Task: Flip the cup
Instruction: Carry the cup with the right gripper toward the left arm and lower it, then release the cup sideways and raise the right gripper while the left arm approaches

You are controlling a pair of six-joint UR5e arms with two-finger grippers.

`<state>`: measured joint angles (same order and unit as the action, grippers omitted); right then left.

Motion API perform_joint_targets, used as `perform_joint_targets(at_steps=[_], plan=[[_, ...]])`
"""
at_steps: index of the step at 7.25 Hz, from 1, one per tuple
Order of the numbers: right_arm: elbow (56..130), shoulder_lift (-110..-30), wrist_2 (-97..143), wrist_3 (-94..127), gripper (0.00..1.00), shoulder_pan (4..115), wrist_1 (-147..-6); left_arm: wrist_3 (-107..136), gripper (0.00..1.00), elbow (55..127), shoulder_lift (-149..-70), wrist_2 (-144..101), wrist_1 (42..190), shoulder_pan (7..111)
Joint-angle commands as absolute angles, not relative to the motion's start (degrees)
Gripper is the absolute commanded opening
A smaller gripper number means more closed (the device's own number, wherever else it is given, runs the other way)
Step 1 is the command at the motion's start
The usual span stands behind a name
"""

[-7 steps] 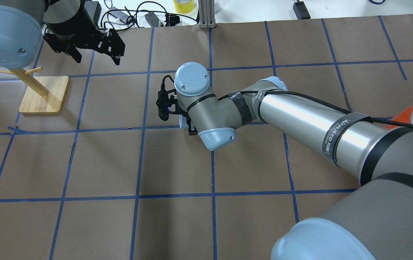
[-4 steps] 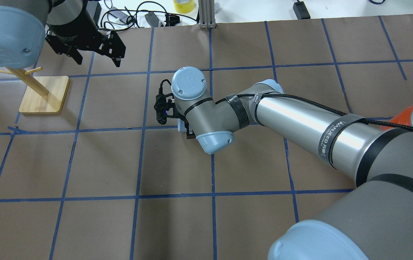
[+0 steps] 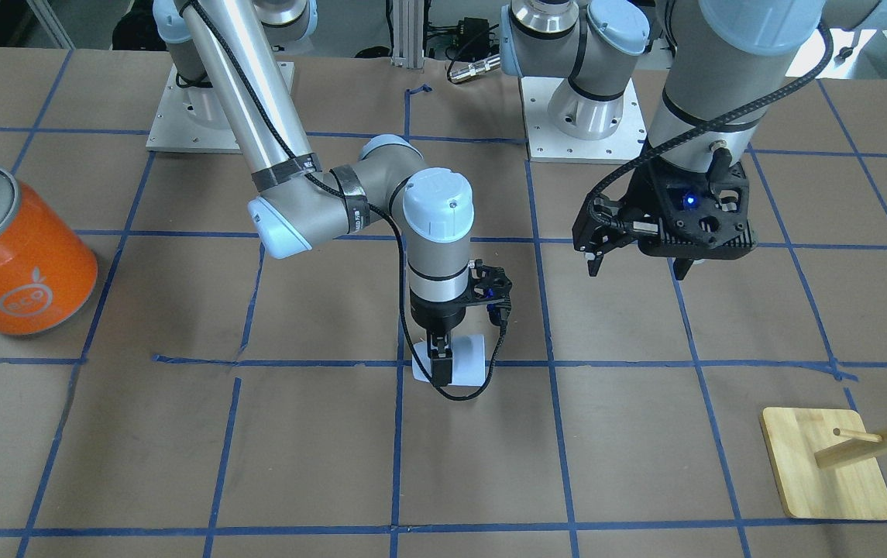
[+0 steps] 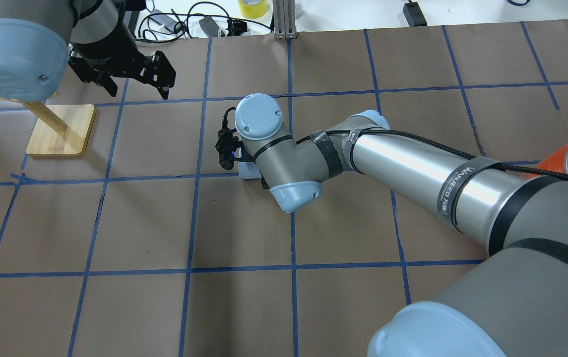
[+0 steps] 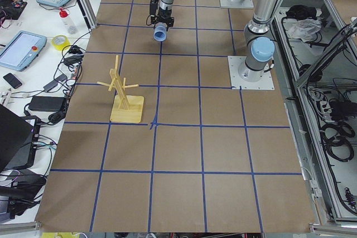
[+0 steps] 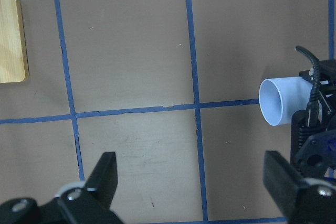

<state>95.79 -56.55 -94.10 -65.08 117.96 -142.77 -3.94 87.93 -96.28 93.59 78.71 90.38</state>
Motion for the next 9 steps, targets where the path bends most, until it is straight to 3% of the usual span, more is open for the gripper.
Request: perform_joint_targets(at_steps=[1,4,7,8,9], plan=[[95.1,-57.3,-94.1,-65.1,0.8,117.8,-142.5,-4.2,1.0,88.4,-96.7,93.4,78.3,89.8],[95.2,-63.8,-92.6,-64.1,0.79,113.9,-140.6,-7.5,1.0,91.3,-104.7,80.8,68.1,89.6],[95.2,-72.9,-85.7,-57.4,0.86,105.8,-130.4,-8.6,1.0,94.7,-114.7,72.7,62.2,89.6],[95.2,-74.2,-84.9,-54.6,1.0,103.1,-129.1,-8.8,1.0,95.4,-117.6,68.3,58.8,89.6],[95.4,-75.8,-84.8,-54.5,1.0,101.2,-124.9,-8.8,0.99,95.5,-119.5,68.1,56.7,89.6]])
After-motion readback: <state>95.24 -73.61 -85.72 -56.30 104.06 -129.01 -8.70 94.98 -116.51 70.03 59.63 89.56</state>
